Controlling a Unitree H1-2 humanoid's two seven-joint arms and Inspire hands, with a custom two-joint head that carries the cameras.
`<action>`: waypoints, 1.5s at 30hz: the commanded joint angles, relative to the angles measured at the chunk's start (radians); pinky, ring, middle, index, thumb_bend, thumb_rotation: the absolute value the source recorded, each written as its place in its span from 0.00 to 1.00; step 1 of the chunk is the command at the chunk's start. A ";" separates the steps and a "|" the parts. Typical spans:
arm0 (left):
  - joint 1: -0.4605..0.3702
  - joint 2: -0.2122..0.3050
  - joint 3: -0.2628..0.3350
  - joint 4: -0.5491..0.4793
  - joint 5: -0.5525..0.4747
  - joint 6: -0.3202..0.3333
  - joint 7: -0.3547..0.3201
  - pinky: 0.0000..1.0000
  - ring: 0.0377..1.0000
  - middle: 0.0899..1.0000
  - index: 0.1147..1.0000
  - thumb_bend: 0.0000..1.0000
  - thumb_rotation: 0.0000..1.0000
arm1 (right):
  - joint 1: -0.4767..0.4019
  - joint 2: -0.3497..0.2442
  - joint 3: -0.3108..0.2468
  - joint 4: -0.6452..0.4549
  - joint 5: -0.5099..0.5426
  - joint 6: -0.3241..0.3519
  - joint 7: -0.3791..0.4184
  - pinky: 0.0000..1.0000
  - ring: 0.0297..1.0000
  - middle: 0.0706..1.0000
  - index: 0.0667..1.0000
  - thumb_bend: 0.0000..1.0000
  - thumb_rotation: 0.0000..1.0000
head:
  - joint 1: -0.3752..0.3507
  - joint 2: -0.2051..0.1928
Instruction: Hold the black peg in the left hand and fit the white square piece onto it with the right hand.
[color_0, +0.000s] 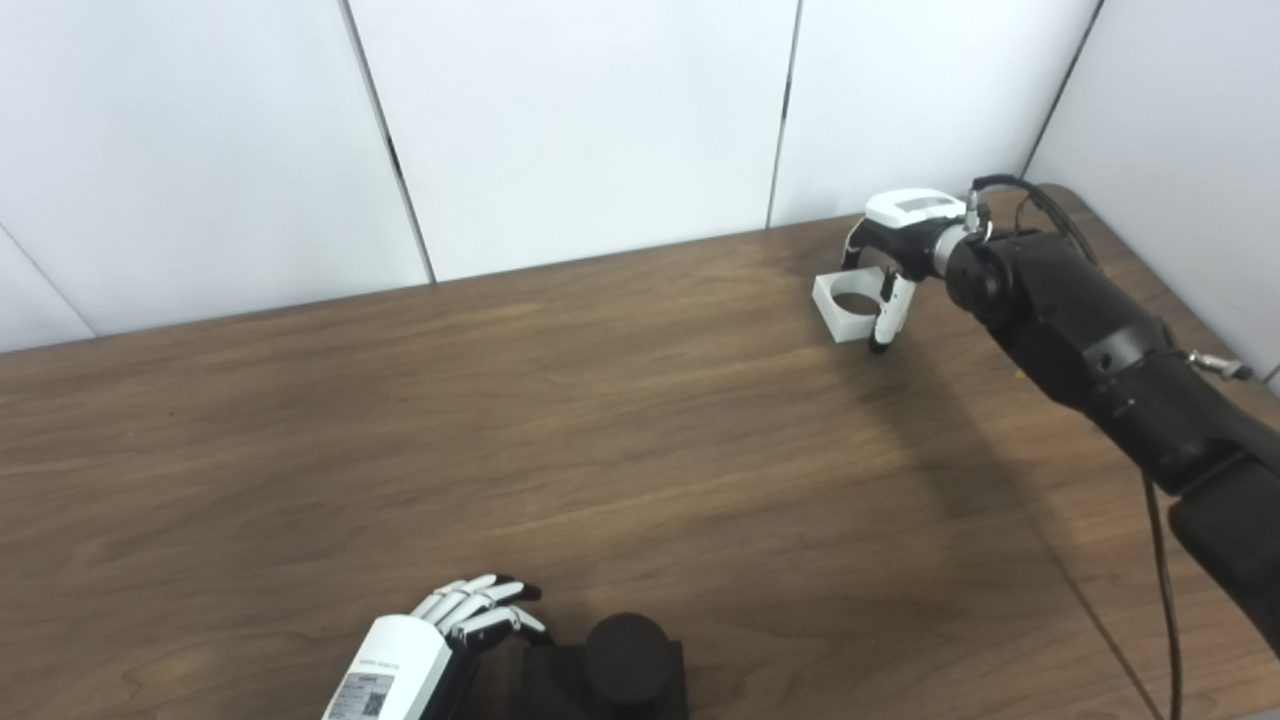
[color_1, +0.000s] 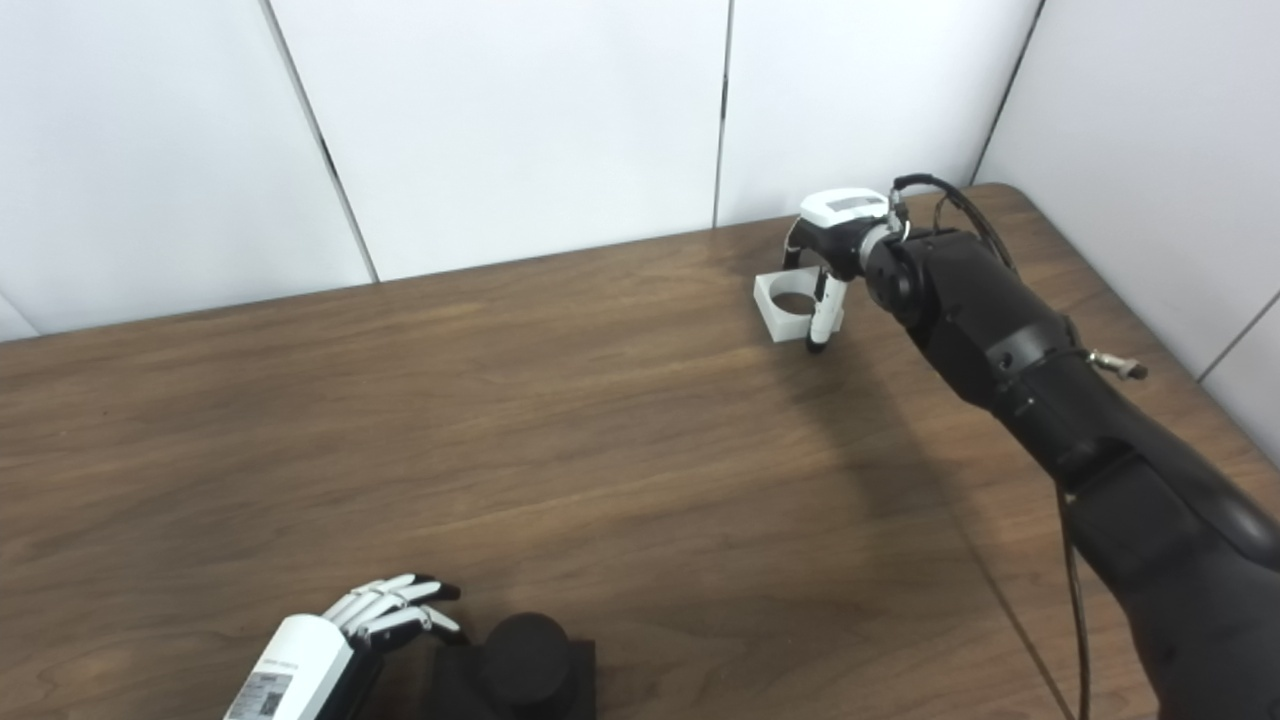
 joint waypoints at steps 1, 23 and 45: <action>0.025 0.011 0.005 0.003 0.004 0.026 -0.028 0.81 0.83 0.78 0.42 0.50 0.04 | -0.040 -0.033 -0.012 -0.013 -0.007 -0.034 -0.017 0.86 0.94 0.83 0.51 0.69 0.14 | -0.001 0.001; 0.017 -0.025 -0.009 -0.018 0.041 0.059 -0.061 0.81 0.83 0.77 0.42 0.50 0.04 | 0.087 -0.053 -0.107 -0.367 0.043 -0.092 0.005 0.85 0.89 0.76 0.45 0.52 0.13 | 0.095 0.025; -0.018 -0.061 -0.041 -0.015 0.100 0.118 -0.106 0.82 0.83 0.78 0.43 0.50 0.05 | 0.236 0.098 -0.122 -1.234 0.166 0.009 0.427 0.79 0.83 0.69 0.44 0.52 0.13 | 0.174 0.073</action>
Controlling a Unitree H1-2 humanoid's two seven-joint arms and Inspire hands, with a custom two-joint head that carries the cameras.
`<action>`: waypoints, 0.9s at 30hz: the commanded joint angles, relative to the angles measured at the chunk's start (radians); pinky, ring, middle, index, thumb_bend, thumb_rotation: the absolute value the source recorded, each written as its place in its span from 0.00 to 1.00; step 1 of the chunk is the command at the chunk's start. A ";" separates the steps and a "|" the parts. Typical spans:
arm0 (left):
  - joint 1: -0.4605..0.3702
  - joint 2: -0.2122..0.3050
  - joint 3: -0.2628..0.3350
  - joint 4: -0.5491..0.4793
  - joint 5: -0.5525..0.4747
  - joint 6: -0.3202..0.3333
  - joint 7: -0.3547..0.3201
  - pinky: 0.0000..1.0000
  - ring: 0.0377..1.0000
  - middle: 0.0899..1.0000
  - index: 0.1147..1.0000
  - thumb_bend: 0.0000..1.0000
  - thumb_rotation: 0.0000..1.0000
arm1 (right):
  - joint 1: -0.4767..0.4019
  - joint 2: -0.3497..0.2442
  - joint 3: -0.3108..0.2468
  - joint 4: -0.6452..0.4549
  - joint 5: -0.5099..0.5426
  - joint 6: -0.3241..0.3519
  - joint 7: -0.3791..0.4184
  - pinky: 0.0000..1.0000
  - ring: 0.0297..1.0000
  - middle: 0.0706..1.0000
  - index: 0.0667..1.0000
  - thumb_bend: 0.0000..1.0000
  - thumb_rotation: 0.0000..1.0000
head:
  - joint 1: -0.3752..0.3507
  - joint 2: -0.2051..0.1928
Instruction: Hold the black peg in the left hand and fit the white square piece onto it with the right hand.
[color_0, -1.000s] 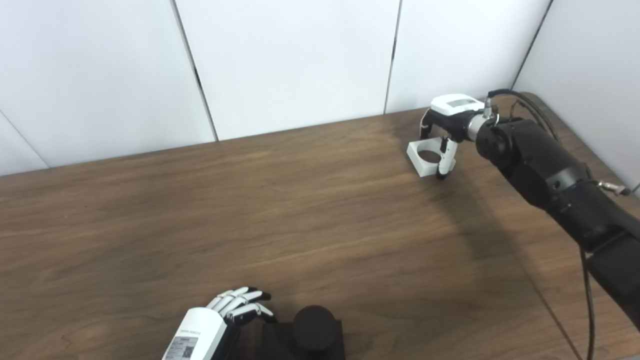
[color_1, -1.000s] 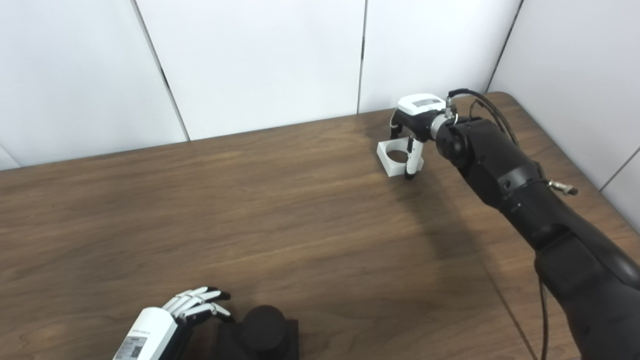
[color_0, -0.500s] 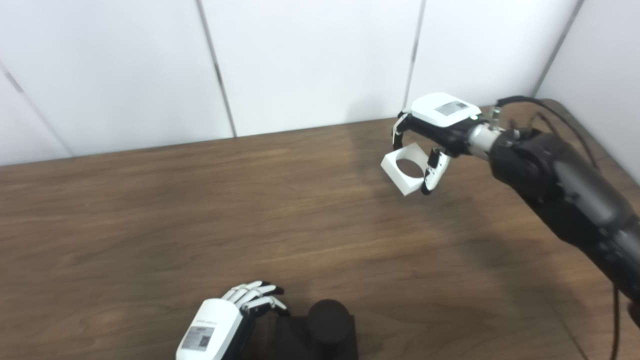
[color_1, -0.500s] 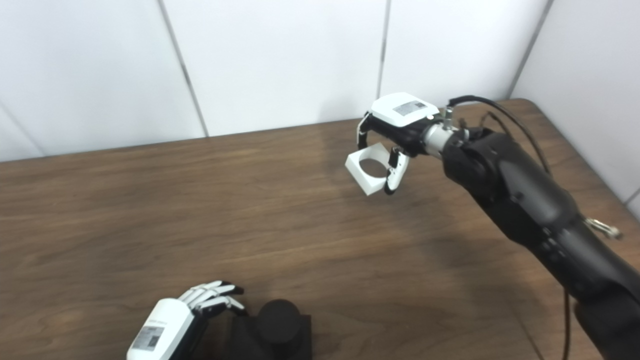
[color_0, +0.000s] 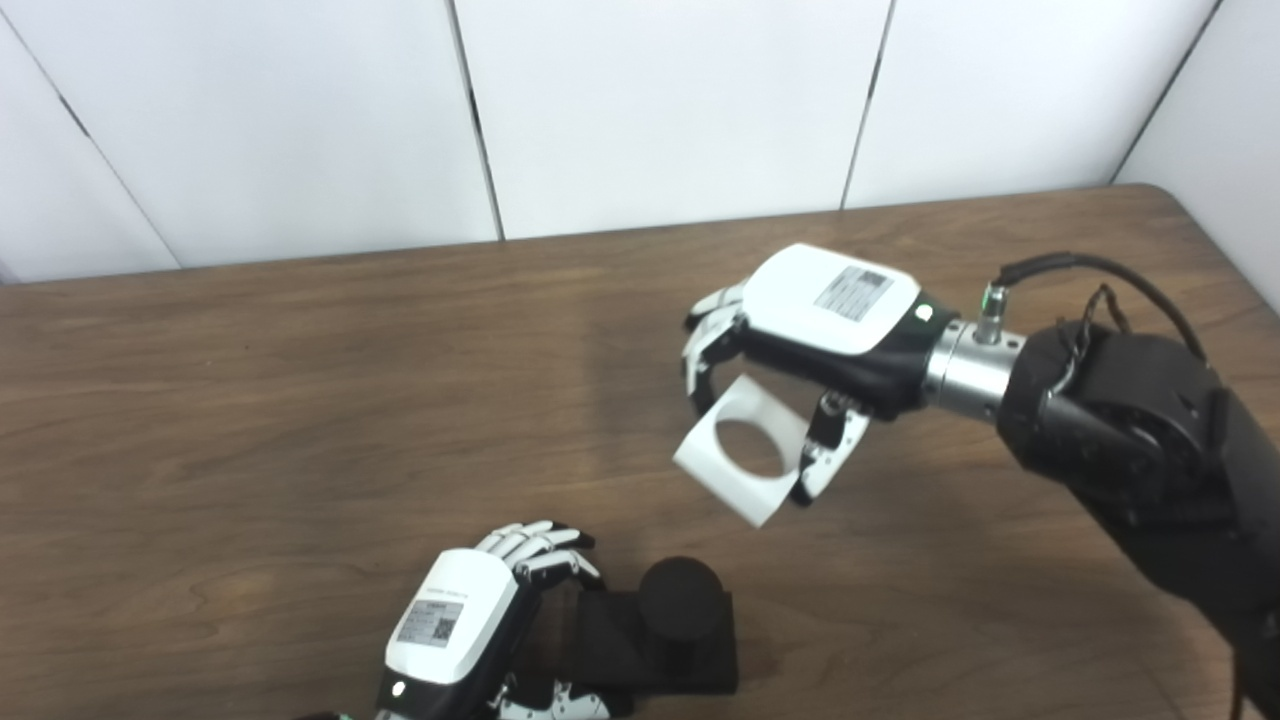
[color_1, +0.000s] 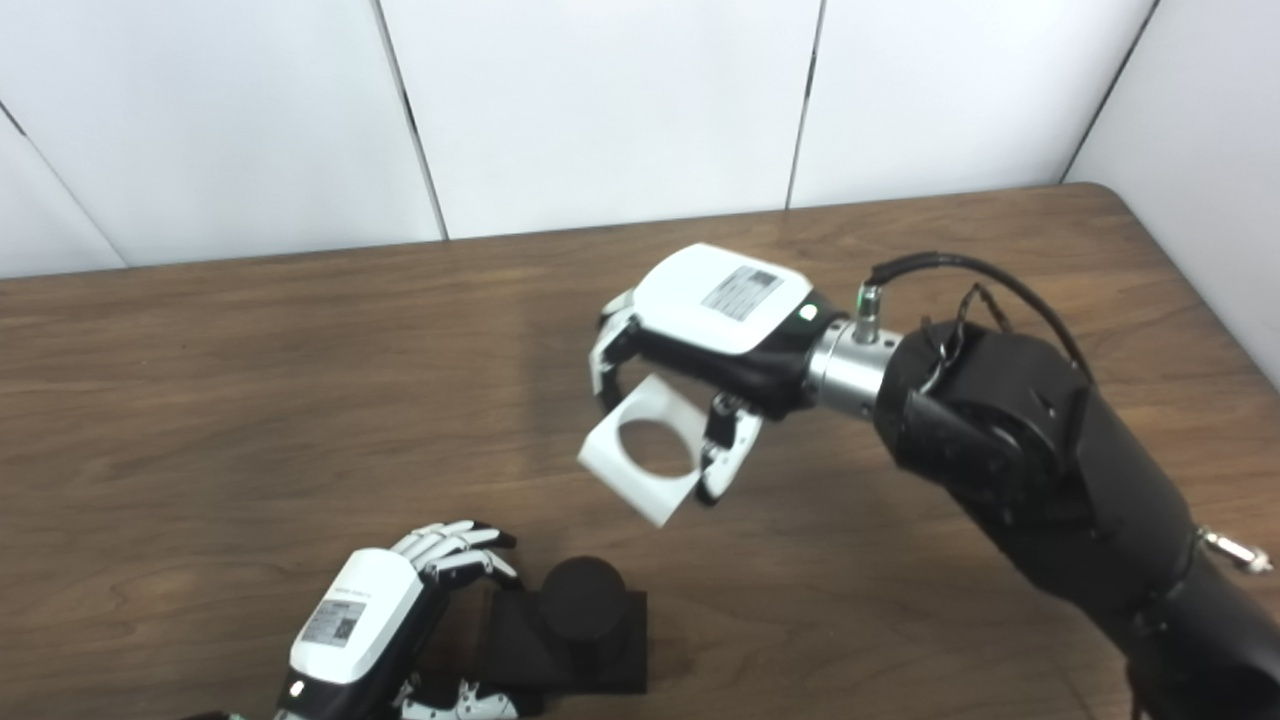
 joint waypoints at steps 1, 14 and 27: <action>0.009 0.001 -0.010 0.008 0.017 0.037 -0.044 0.82 0.84 0.78 0.43 0.50 0.05 | -0.027 0.011 -0.014 -0.059 0.009 0.033 0.026 0.80 0.83 0.69 0.44 0.52 0.13 | 0.000 0.002; 0.002 -0.005 -0.011 0.003 0.025 0.045 -0.051 0.82 0.84 0.78 0.43 0.50 0.05 | 0.010 0.066 0.000 -0.124 0.013 0.016 0.103 0.80 0.84 0.70 0.44 0.52 0.13 | 0.008 0.012; -0.001 -0.011 -0.018 0.000 0.021 0.055 -0.051 0.83 0.84 0.78 0.43 0.50 0.05 | 0.049 0.086 0.019 -0.086 0.007 -0.047 0.086 0.81 0.84 0.70 0.44 0.52 0.13 | 0.015 0.011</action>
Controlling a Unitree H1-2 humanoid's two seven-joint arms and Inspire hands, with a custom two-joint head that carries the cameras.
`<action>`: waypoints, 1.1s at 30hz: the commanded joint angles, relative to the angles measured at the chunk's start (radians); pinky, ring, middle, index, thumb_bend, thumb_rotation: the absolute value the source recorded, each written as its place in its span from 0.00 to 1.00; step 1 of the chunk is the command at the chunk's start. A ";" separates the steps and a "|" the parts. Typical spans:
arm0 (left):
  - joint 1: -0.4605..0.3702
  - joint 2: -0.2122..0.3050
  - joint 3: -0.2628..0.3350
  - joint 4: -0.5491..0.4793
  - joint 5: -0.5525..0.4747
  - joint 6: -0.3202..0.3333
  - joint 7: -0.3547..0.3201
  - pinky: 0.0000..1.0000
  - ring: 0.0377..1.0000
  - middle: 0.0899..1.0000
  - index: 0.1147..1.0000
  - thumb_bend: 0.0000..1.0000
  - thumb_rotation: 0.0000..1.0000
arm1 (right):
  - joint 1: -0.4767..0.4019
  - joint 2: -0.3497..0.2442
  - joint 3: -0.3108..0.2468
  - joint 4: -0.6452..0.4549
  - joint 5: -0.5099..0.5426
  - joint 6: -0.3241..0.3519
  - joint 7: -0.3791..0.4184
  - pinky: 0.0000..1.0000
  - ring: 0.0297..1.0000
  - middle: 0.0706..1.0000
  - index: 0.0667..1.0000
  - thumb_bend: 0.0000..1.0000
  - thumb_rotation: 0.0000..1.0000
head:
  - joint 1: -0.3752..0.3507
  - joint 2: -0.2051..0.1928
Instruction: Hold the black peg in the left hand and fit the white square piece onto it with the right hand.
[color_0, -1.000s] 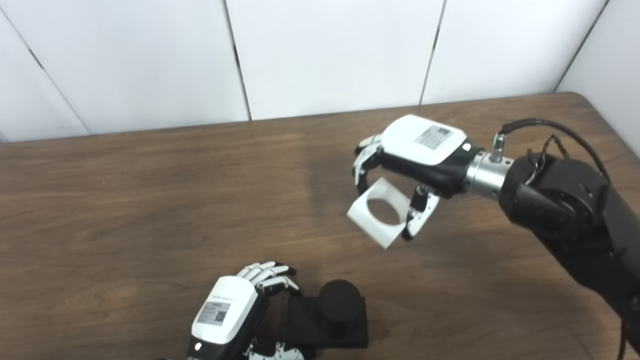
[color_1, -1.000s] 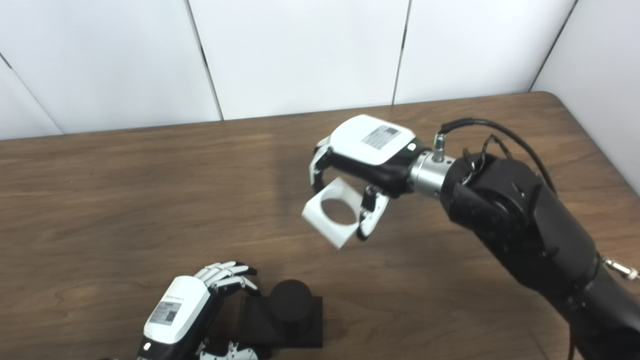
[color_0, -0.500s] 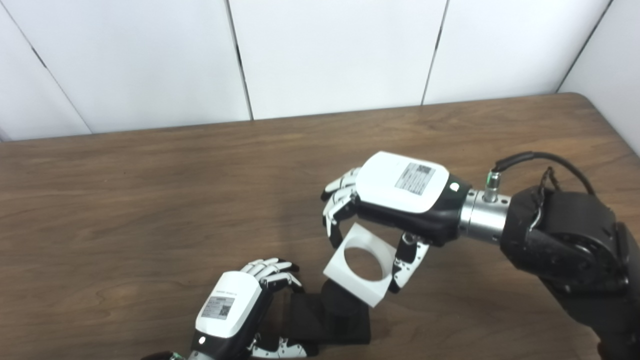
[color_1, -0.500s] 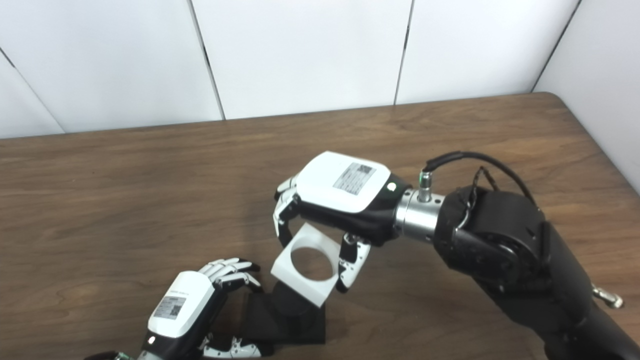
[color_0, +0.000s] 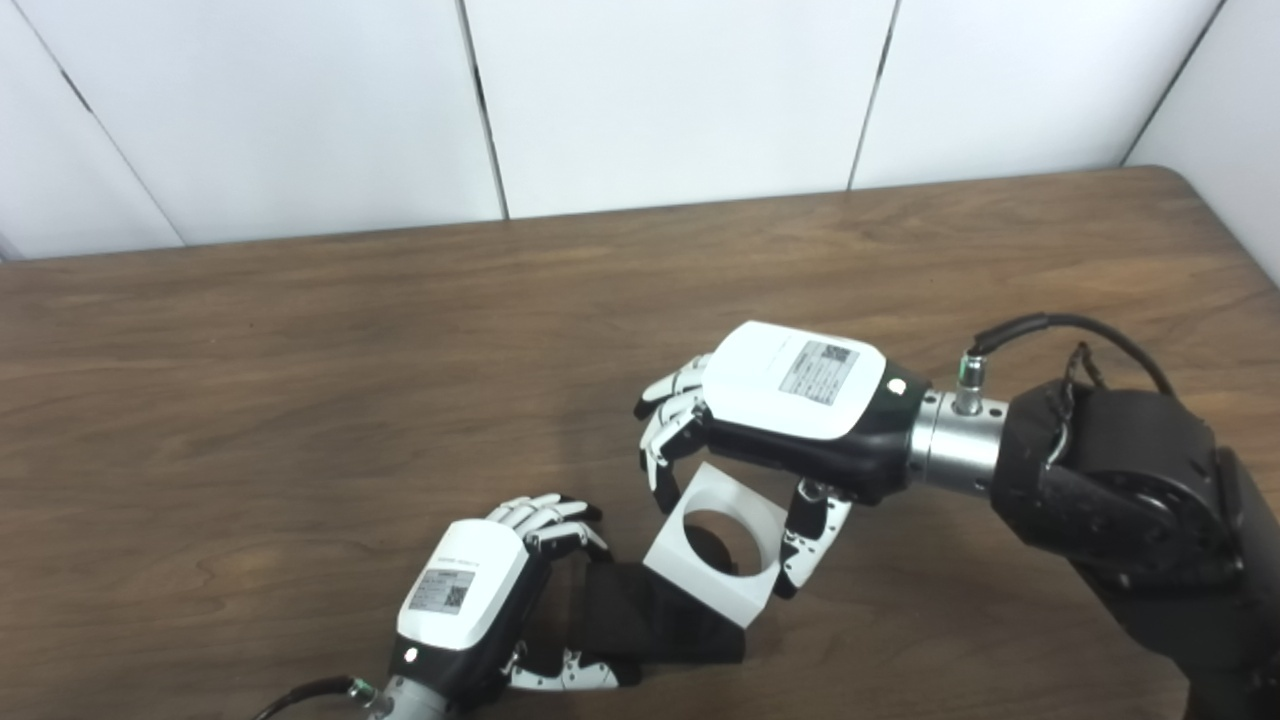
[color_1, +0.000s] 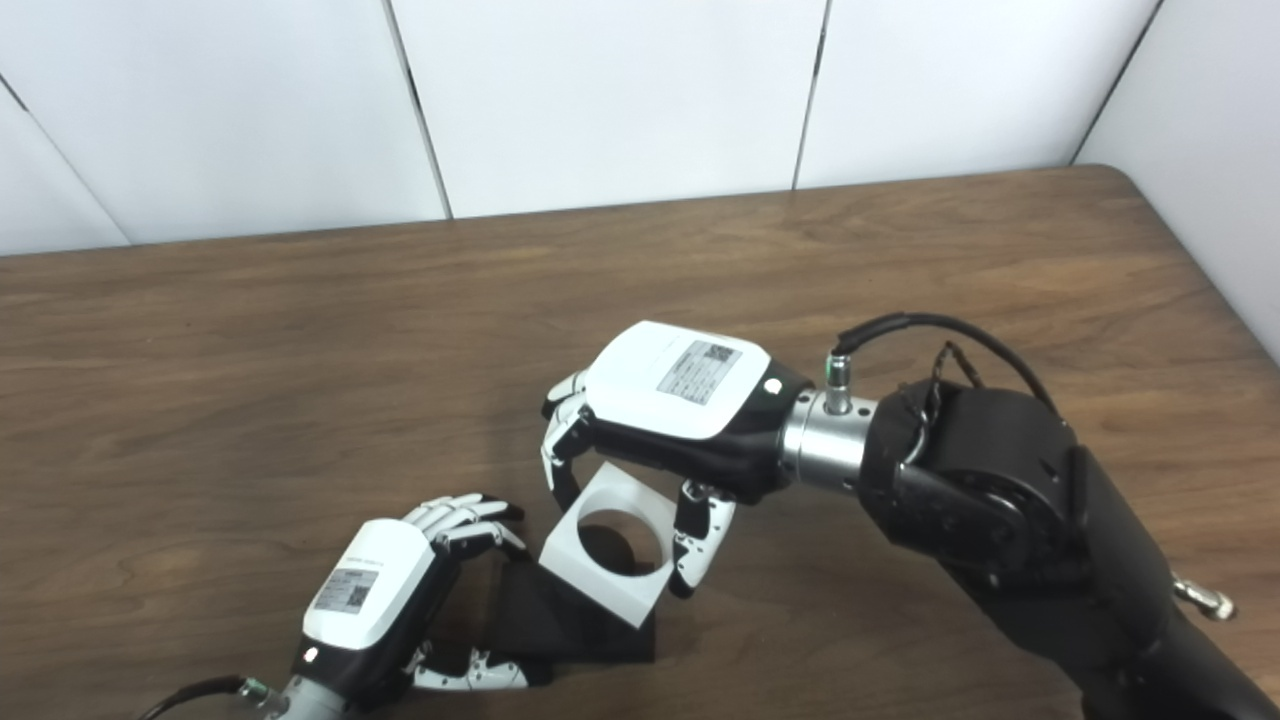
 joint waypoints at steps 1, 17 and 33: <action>0.005 0.003 -0.010 0.007 0.010 0.024 -0.037 0.83 0.84 0.78 0.43 0.50 0.05 | -0.014 0.006 -0.008 -0.005 -0.008 -0.037 -0.030 0.81 0.85 0.70 0.44 0.52 0.13 | -0.001 0.001; 0.007 -0.002 -0.014 -0.001 0.019 0.023 -0.030 0.82 0.83 0.78 0.43 0.50 0.05 | 0.007 0.049 0.007 0.041 -0.056 -0.096 -0.048 0.81 0.85 0.70 0.44 0.52 0.13 | 0.002 0.002; 0.008 -0.008 -0.013 -0.013 0.022 0.030 -0.038 0.82 0.83 0.77 0.43 0.50 0.05 | 0.043 0.079 0.022 0.067 -0.076 -0.133 -0.046 0.83 0.84 0.70 0.44 0.52 0.13 | 0.002 0.010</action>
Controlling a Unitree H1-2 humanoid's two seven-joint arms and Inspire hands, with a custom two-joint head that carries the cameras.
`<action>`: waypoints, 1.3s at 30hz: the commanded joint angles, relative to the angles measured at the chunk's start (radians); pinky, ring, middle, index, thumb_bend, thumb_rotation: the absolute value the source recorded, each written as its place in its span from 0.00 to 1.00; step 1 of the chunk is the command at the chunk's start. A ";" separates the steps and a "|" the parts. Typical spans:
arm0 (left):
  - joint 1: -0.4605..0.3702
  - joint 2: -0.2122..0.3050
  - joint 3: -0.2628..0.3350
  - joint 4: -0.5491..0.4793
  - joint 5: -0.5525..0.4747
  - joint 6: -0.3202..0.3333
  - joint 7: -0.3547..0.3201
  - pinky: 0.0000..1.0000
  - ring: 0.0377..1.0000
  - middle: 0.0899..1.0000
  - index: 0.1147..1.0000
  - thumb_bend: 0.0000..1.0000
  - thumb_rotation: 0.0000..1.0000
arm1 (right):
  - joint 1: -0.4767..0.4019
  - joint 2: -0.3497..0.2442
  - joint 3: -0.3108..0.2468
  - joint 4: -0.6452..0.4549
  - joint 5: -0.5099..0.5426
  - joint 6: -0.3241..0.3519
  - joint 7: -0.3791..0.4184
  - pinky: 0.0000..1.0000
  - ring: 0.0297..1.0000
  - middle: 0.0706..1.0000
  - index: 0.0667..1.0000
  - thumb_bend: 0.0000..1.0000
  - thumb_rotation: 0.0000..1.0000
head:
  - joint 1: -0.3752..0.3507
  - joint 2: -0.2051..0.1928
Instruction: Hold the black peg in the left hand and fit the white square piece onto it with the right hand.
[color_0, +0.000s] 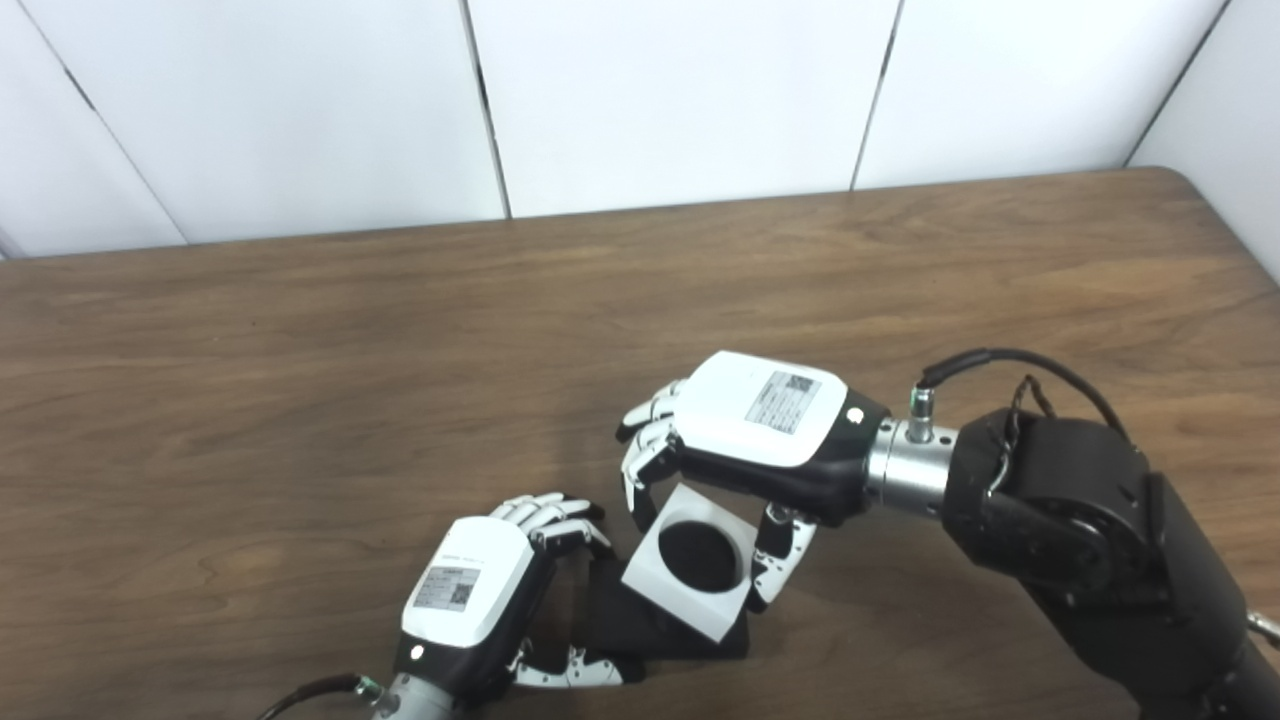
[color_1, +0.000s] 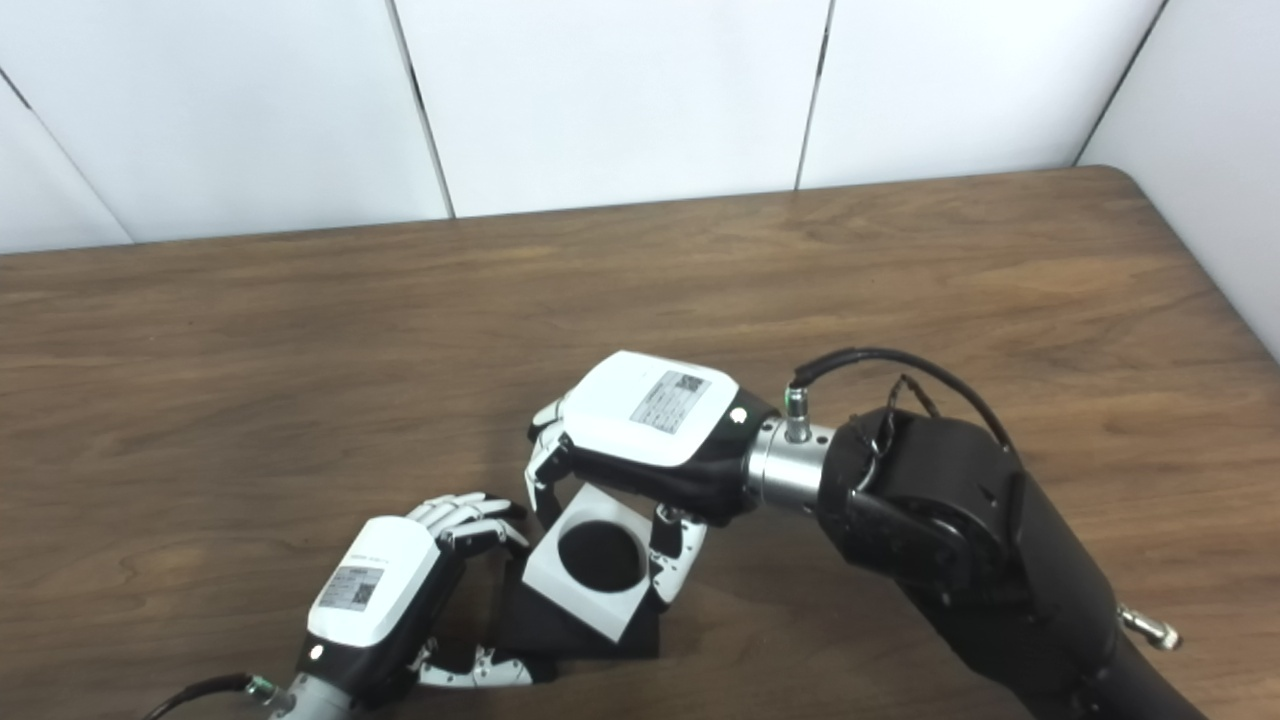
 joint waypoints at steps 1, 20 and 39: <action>0.008 0.001 -0.008 -0.008 0.000 0.022 -0.038 0.82 0.83 0.78 0.43 0.50 0.05 | -0.021 0.009 -0.003 -0.010 -0.001 -0.022 -0.021 0.83 0.84 0.70 0.44 0.52 0.13 | -0.001 0.001; 0.002 -0.001 -0.008 -0.006 0.000 0.028 -0.041 0.83 0.83 0.78 0.43 0.50 0.05 | -0.011 0.026 0.075 -0.040 -0.162 -0.075 0.055 0.85 0.85 0.72 0.53 0.82 0.23 | 0.003 -0.003; 0.002 -0.017 0.014 -0.005 0.033 0.050 -0.015 0.82 0.81 0.78 0.73 0.86 0.43 | -0.014 0.085 -0.019 -0.033 -0.183 -0.042 0.075 0.88 0.88 0.74 0.63 0.87 0.62 | 0.008 -0.007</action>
